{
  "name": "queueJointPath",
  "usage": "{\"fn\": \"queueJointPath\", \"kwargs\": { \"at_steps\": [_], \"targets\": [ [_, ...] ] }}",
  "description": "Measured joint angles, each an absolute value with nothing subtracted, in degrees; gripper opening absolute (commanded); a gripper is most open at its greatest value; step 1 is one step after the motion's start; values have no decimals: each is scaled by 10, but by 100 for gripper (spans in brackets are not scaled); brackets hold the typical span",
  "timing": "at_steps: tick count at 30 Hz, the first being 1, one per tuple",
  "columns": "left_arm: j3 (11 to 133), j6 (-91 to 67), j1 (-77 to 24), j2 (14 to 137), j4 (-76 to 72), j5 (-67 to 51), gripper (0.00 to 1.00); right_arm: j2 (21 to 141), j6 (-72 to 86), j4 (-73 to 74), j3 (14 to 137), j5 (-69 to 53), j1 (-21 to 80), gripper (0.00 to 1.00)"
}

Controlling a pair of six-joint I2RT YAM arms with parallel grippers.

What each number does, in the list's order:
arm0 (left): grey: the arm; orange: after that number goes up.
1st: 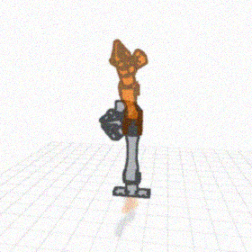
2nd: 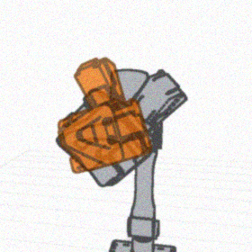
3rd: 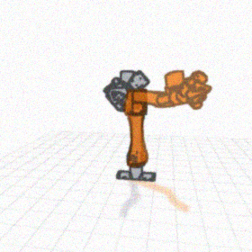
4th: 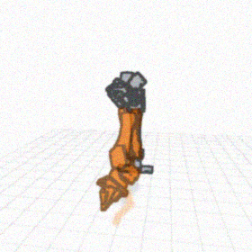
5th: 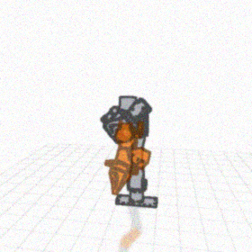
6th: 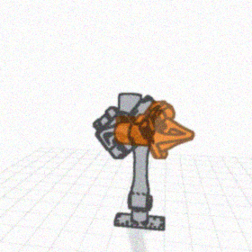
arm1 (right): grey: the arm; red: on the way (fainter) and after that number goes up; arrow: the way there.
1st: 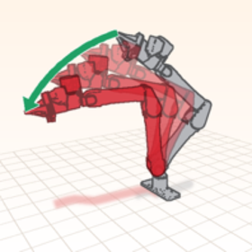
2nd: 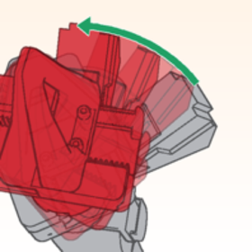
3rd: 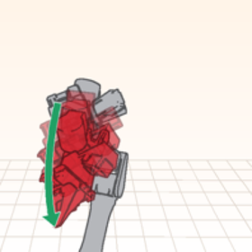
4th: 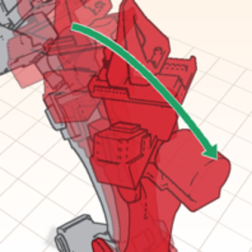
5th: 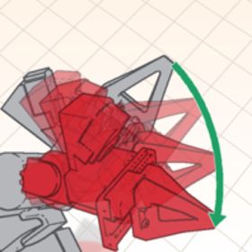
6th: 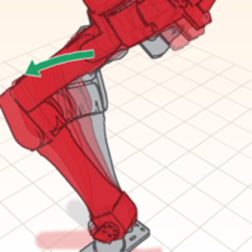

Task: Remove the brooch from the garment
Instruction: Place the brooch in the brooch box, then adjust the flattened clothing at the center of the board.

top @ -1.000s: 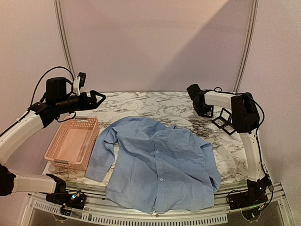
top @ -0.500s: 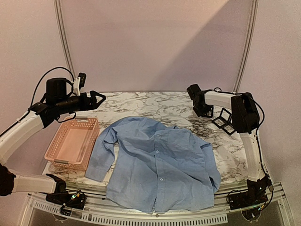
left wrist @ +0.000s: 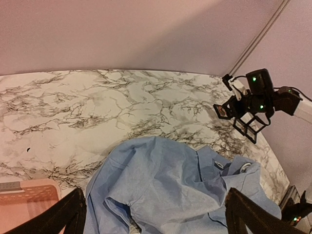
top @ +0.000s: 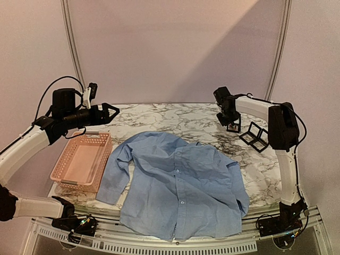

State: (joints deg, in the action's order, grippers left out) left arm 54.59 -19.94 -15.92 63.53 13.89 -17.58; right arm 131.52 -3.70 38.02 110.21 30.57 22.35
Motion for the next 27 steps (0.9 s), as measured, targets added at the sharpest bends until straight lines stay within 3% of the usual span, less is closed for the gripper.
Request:
{"fn": "queueJointPath", "kwargs": {
  "at_steps": [16,20,27],
  "targets": [
    [539,-200,-209,638,131,-156,98,1105,37,366,1031,35,241,49],
    [539,-198,-235,654,132,-150,98,1019,77,336,929,-51,260,57],
    [539,-190,-284,700,131,-175,100,883,145,271,737,-188,290,60]
  ]
}}
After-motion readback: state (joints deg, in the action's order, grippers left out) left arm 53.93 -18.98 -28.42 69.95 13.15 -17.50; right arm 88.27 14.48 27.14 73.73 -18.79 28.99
